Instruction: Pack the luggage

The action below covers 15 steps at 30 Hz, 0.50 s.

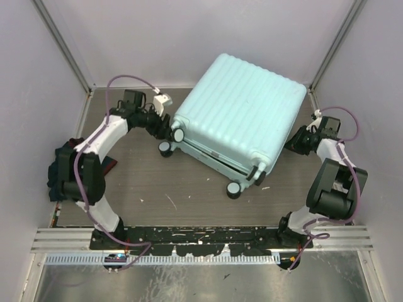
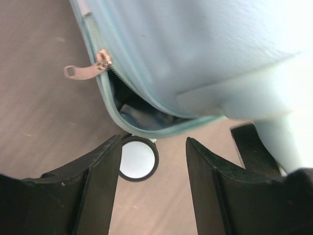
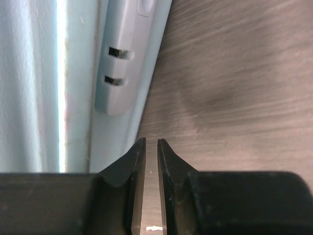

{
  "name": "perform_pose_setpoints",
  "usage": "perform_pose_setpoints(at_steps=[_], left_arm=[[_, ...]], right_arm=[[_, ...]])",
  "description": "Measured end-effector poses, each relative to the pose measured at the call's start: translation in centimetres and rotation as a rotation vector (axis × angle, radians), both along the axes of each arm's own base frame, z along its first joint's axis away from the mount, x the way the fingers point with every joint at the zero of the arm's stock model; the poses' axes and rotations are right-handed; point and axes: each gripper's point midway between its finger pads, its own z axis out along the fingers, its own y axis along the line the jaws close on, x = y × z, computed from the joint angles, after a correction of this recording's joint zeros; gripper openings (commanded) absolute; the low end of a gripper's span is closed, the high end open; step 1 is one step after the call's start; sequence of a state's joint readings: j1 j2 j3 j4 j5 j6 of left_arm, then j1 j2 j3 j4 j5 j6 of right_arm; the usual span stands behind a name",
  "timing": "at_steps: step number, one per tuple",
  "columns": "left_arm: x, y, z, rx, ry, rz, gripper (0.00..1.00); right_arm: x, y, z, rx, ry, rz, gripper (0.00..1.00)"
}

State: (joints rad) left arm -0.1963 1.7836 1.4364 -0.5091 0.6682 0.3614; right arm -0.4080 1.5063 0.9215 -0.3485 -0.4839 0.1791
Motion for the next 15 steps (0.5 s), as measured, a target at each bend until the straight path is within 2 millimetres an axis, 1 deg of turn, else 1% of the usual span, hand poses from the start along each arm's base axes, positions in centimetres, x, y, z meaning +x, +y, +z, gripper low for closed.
perform_pose_setpoints(at_steps=[2, 4, 5, 7, 8, 9, 11, 13, 14, 15], left_arm=[[-3.5, -0.7, 0.1, -0.001, 0.013, -0.051, 0.58], [-6.5, -1.5, 0.7, -0.030, 0.045, -0.105, 0.59], [-7.7, -1.8, 1.1, -0.046, 0.055, -0.122, 0.59], [-9.0, -1.9, 2.1, -0.081, 0.062, -0.127, 0.60], [-9.2, -1.4, 2.6, -0.104, 0.068, -0.103, 0.60], [-9.2, -0.6, 3.0, -0.124, 0.074, -0.061, 0.62], [-8.3, 1.9, 3.6, -0.148, 0.073, 0.046, 0.64], [-6.9, 5.2, 3.7, -0.145, 0.062, 0.181, 0.66], [-6.5, 6.6, 3.5, -0.135, 0.058, 0.233, 0.66], [-6.3, 7.5, 3.3, -0.126, 0.058, 0.266, 0.67]], right_arm=[[0.9, -0.4, -0.4, -0.002, 0.006, 0.011, 0.23], [1.9, -0.3, -0.6, 0.009, 0.009, 0.030, 0.23], [2.5, 0.0, -0.7, 0.014, 0.010, 0.043, 0.23], [3.7, 0.4, -1.0, 0.006, 0.017, 0.069, 0.23], [4.1, 0.5, -1.2, -0.003, 0.023, 0.075, 0.23], [4.7, 0.7, -1.4, -0.009, 0.030, 0.082, 0.23], [6.0, 1.4, -1.7, -0.023, 0.037, 0.106, 0.23], [8.3, 2.5, -1.6, -0.044, 0.024, 0.145, 0.23], [9.7, 3.3, -1.5, -0.053, 0.008, 0.172, 0.24], [10.9, 4.1, -1.4, -0.059, -0.008, 0.194, 0.24]])
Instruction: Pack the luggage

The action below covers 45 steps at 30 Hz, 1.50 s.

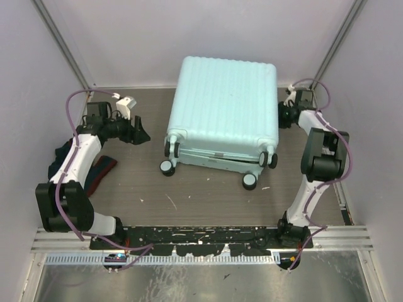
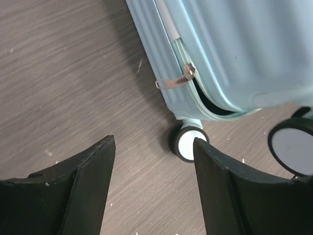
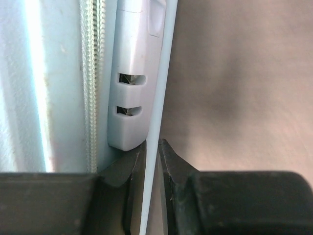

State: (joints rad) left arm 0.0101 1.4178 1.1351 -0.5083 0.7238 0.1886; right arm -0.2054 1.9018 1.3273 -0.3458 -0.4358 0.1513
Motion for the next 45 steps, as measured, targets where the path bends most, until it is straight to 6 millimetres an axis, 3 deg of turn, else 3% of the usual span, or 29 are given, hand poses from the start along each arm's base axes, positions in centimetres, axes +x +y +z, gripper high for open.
perform_pose_setpoints(at_steps=[2, 6, 10, 13, 18, 22, 26, 29, 32, 35, 36, 37, 40, 45], left_arm=[[0.0, 1.4, -0.7, 0.016, 0.017, 0.056, 0.68], [-0.5, 2.3, -1.7, 0.032, 0.049, 0.098, 0.69], [-0.7, 2.6, -1.9, 0.041, 0.053, 0.109, 0.69], [-0.6, 2.7, -1.9, 0.044, 0.051, 0.111, 0.70], [-0.6, 3.0, -2.0, 0.045, 0.049, 0.116, 0.70], [-0.7, 3.0, -2.3, 0.046, 0.056, 0.115, 0.71], [-0.8, 3.1, -2.6, 0.055, 0.058, 0.116, 0.73], [-0.8, 3.3, -2.8, 0.069, 0.051, 0.111, 0.73], [-0.9, 3.3, -3.1, 0.077, 0.051, 0.104, 0.73], [-1.1, 3.3, -3.3, 0.083, 0.050, 0.096, 0.73], [-1.1, 3.3, -3.4, 0.084, 0.050, 0.095, 0.73], [-1.1, 3.4, -3.4, 0.089, 0.044, 0.089, 0.73], [-1.0, 3.4, -3.4, 0.097, 0.034, 0.081, 0.73], [-1.1, 3.5, -3.3, 0.113, 0.014, 0.065, 0.71]], right_arm=[[3.1, 2.2, 0.4, -0.006, -0.045, 0.058, 0.28], [8.7, 6.9, 1.2, 0.012, -0.143, 0.175, 0.39], [10.8, 9.7, 3.5, 0.024, -0.216, 0.270, 0.58], [10.9, 9.0, 5.9, 0.005, -0.260, 0.305, 0.69], [7.7, 4.9, 9.5, -0.047, -0.238, 0.309, 0.84], [3.8, 2.4, 14.5, -0.103, -0.246, 0.295, 0.97], [-1.0, 3.5, 19.6, -0.136, -0.290, 0.326, 1.00], [-5.6, 6.1, 21.7, -0.161, -0.306, 0.388, 1.00], [-9.0, 8.6, 21.1, -0.181, -0.273, 0.455, 1.00], [-10.6, 10.3, 18.9, -0.204, -0.202, 0.501, 1.00], [-10.9, 10.6, 18.0, -0.216, -0.178, 0.508, 1.00], [-11.7, 10.6, 15.2, -0.269, -0.093, 0.514, 1.00], [-12.0, 10.5, 14.1, -0.307, -0.065, 0.517, 0.98], [-12.8, 11.6, 12.6, -0.375, -0.032, 0.560, 0.73]])
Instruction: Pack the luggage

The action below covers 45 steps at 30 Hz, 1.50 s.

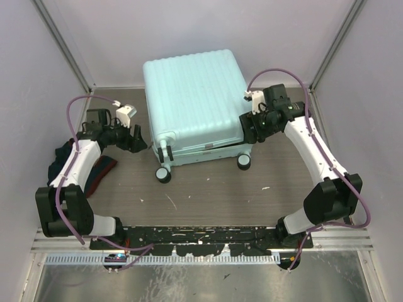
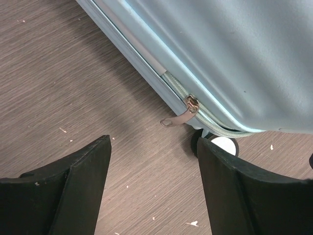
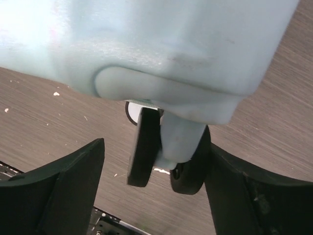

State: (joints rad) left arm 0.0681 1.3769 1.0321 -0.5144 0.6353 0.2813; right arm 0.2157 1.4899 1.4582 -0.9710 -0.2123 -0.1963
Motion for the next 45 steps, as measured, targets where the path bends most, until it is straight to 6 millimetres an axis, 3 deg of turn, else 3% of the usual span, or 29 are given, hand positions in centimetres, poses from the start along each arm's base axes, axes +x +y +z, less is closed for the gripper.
perform_pose_setpoints(at_steps=[6, 10, 11, 18, 21, 26, 32, 40, 45], left_arm=[[-0.4, 0.2, -0.1, 0.024, -0.017, -0.033, 0.64], [-0.8, 0.5, 0.0, 0.015, -0.040, -0.081, 0.59], [-0.9, 0.6, 0.1, 0.010, -0.047, -0.096, 0.58], [-1.9, -0.1, 0.1, 0.000, -0.135, -0.277, 0.59], [-1.9, -0.6, -0.3, -0.011, -0.171, -0.316, 0.59], [-2.0, -1.2, -2.6, -0.002, -0.200, -0.337, 0.58], [-1.6, -2.0, -4.3, 0.032, -0.256, -0.355, 0.53], [-0.7, -4.2, -5.4, 0.129, -0.408, -0.353, 0.41], [0.7, -4.2, -4.6, 0.201, -0.516, -0.314, 0.18]], right_arm=[[-0.2, -0.3, -0.3, -0.062, 0.000, -0.015, 0.35], [-0.1, -0.6, 0.5, -0.072, -0.004, -0.041, 0.05], [-0.2, -0.6, 0.8, -0.071, -0.004, -0.040, 0.01], [-0.9, 0.5, 3.9, 0.000, -0.012, -0.030, 0.01], [-1.6, 0.5, 3.2, 0.006, 0.014, -0.033, 0.01], [-2.5, 0.1, 0.8, -0.010, 0.067, -0.038, 0.01], [-2.1, -0.4, 0.6, 0.021, 0.068, -0.049, 0.01], [-2.0, -0.6, 0.4, 0.035, 0.071, -0.048, 0.01], [-1.8, -1.0, 0.4, 0.031, 0.065, -0.053, 0.01]])
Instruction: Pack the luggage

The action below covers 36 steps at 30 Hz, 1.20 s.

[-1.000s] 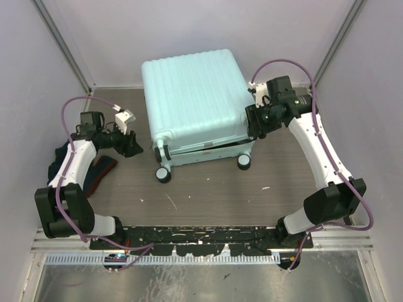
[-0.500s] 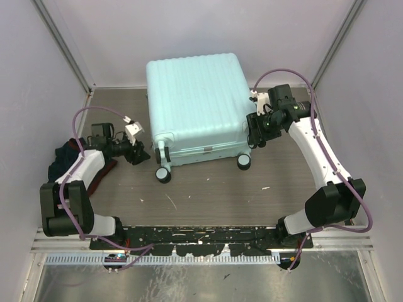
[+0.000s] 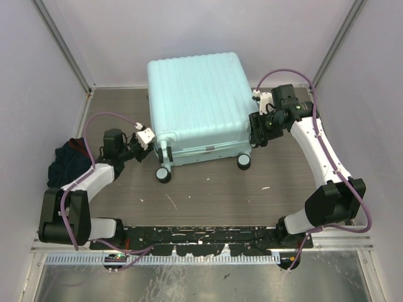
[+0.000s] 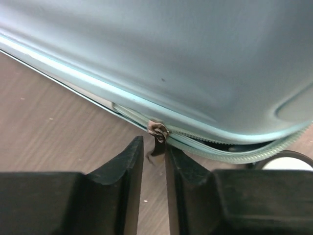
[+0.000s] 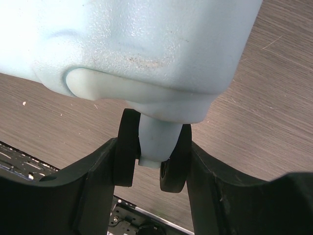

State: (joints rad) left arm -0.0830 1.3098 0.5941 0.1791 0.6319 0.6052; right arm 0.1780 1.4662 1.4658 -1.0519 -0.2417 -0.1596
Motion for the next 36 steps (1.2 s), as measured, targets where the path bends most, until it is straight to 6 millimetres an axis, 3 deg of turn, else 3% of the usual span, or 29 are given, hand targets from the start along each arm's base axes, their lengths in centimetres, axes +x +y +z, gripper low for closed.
perform_pose_setpoints(at_steps=[5, 9, 16, 28, 36], left_arm=[[0.0, 0.2, 1.6, 0.045, -0.076, 0.006, 0.00], [-1.6, 0.4, 2.5, 0.091, -0.106, -0.038, 0.00], [-4.2, 0.5, 2.2, 0.107, -0.070, -0.126, 0.00], [-7.4, -2.0, 2.6, 0.048, 0.014, -0.228, 0.00], [-8.5, -3.6, 2.5, 0.027, -0.017, -0.168, 0.00]], right_arm=[[-0.1, 0.1, 0.0, 0.003, 0.002, 0.002, 0.01], [-0.1, 0.1, -0.2, 0.006, 0.006, 0.002, 0.01], [-0.1, 0.3, -0.5, 0.017, 0.012, -0.005, 0.01], [-0.1, 0.3, -0.5, 0.039, 0.018, -0.014, 0.01], [-0.1, 0.1, -0.5, 0.041, 0.007, -0.021, 0.01]])
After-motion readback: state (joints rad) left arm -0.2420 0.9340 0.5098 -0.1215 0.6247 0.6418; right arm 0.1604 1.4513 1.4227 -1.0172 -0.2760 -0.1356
